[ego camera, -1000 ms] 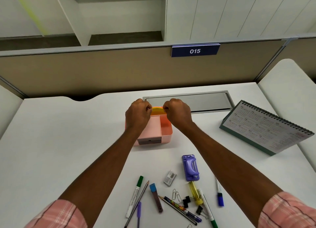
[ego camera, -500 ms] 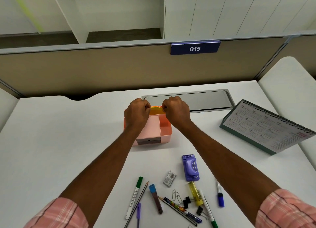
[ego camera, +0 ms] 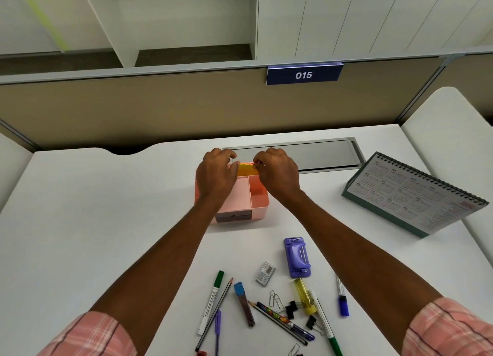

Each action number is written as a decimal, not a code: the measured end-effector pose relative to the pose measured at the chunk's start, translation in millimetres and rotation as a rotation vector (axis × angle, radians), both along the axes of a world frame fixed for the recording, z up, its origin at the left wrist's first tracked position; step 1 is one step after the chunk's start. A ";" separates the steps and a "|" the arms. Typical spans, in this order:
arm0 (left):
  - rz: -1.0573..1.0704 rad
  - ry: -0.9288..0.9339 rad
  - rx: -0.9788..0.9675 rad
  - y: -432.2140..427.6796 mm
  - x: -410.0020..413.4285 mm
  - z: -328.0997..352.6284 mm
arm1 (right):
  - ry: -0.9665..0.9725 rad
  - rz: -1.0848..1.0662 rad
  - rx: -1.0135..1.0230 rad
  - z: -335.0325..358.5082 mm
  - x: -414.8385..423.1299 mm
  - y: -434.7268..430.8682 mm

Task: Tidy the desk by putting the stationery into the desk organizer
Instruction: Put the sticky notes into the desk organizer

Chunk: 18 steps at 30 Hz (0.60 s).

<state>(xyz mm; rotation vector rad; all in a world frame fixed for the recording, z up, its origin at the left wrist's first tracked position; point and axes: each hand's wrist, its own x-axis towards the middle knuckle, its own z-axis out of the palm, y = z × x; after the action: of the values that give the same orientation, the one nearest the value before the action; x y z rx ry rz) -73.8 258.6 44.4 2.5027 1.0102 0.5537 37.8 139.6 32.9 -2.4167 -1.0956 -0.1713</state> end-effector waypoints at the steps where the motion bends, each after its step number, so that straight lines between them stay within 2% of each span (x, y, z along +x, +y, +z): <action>1: -0.008 -0.007 0.010 -2.0 -1.1 1.6 | 0.001 0.002 0.012 1.2 -1.5 -1.5; 13: -0.073 -0.156 -0.005 -44.6 -41.9 4.9 | 0.038 0.100 0.114 7.6 -33.6 -44.6; 18: -0.065 -0.165 -0.077 -74.7 -67.3 -2.5 | 0.148 0.142 0.120 6.8 -64.2 -75.2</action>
<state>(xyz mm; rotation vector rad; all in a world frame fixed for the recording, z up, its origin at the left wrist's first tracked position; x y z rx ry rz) -141.1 183.9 41.9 2.3692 0.8694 0.6754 -26.3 64.3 39.6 -2.1987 -1.1502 -0.0109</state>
